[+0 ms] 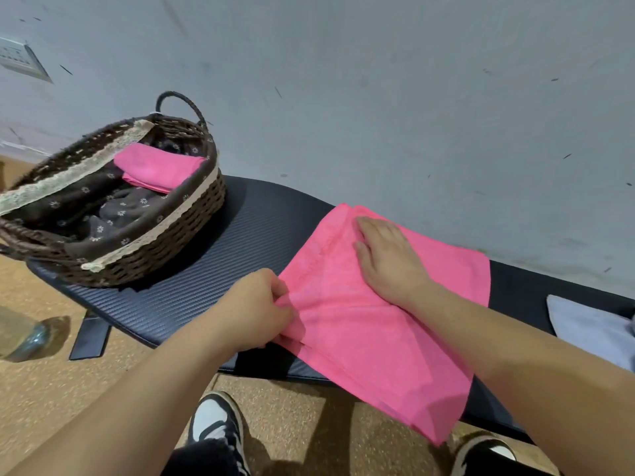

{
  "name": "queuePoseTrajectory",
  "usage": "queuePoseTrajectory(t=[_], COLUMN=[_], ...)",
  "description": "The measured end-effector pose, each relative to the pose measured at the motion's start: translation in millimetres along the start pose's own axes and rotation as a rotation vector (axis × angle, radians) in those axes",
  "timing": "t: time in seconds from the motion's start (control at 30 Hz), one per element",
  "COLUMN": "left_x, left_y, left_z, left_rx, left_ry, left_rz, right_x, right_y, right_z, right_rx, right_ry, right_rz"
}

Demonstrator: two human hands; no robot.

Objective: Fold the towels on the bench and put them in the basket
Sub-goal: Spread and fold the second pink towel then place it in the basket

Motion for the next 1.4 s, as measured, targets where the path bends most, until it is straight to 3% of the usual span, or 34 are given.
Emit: queuePoseTrajectory(t=[0.1,0.2,0.33,0.47,0.6,0.73,0.83,1.0,1.4], left_x=[24,25,20,15,13,8,1,-6,-19], left_y=[7,8,5,1,-1,1,4,9,5], left_z=[-9,-14,-13,-10,-8,-4,-2,11,23], left_rx=[0.039,0.067,0.07,0.068,0.063,0.032,-0.002,-0.114,-0.184], left_ry=[0.006,-0.031,-0.082,-0.155,-0.151,-0.137,-0.103,0.07,0.154], left_rz=[0.131,0.137,0.121,0.101,0.062,0.046,0.023,0.086,0.038], right_x=[-16,-33,-32,-42,-68,-42,-35,-32,-23], right_y=[18,6,-21,-31,-37,-42,-46,-52,-60], right_z=[-22,-50,-68,-66,-40,-37,-47,-44,-29], right_rx=[0.078,0.284,0.56,0.538,0.277,0.317,0.415,0.43,0.509], right_ry=[-0.001,-0.048,-0.329,-0.373,-0.313,-0.501,-0.462,-0.348,-0.179], right_rz=[-0.024,-0.027,0.041,-0.07,-0.279,-0.126,-0.168,-0.155,0.05])
Point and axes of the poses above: each hand's wrist, its own y-axis away from the middle knuckle, its own x-axis out of the palm, z = x × y, the point moved 8 cm from there along -y, towards the middle knuckle, and after that the axes turned 7 degrees about -x, right-handed, at the moved point
